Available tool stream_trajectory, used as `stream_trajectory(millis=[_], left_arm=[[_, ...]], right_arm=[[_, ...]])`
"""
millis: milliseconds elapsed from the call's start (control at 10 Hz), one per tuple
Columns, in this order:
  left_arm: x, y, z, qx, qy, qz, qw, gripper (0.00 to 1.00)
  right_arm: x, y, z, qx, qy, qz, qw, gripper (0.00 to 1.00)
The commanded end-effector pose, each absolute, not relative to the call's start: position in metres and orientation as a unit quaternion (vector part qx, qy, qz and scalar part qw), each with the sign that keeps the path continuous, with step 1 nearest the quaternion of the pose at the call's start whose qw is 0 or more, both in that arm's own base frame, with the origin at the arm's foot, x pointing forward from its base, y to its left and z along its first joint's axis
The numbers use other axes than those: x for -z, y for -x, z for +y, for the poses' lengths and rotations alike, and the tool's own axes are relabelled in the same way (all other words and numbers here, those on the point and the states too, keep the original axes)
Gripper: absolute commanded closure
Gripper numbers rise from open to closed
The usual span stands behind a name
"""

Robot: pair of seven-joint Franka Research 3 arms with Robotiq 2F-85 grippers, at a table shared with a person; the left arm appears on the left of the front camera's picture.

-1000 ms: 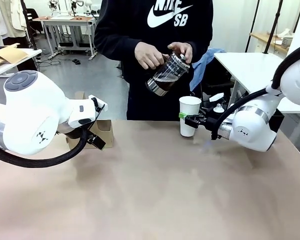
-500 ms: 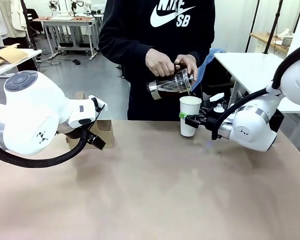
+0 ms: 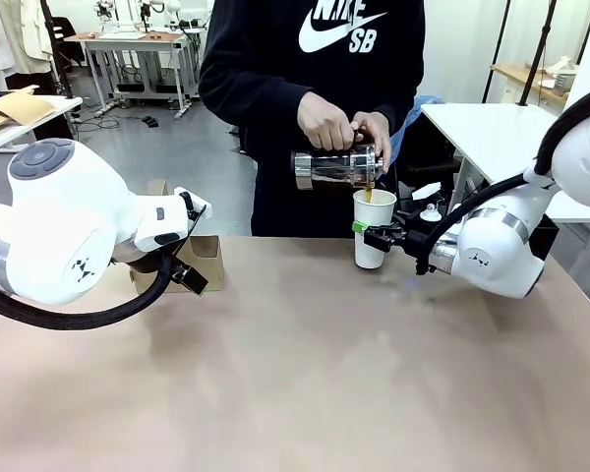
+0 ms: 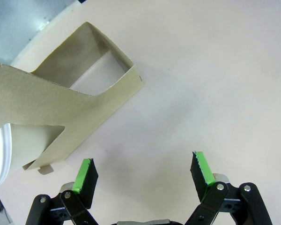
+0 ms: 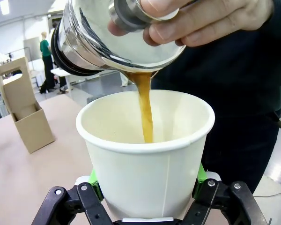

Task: Pour a drink into a cup and package it in a carrier.
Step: When a person places the Paper Cup Lid on the 600 ml Paper Cup , lift the 600 ml Paper Cup.

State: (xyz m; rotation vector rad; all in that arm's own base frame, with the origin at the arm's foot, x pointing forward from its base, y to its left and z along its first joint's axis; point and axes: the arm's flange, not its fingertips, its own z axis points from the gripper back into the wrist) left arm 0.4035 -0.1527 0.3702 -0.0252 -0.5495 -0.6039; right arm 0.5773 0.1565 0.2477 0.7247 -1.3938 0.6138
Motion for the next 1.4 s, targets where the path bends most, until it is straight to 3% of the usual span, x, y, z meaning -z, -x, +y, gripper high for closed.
stream_trajectory(millis=[0,1300], left_arm=[[-0.3704,-0.4035,-0.1520,0.293,0.013,-0.267,0.918,0.00],[-0.3704,-0.4035,-0.1520,0.293,0.013,-0.267,0.918,0.00]], right_arm=[[-0.2506,-0.5774,0.1583,-0.275,-0.319,-0.618,0.664,0.19],[-0.2506,-0.5774,0.1583,-0.275,-0.319,-0.618,0.664,0.19]])
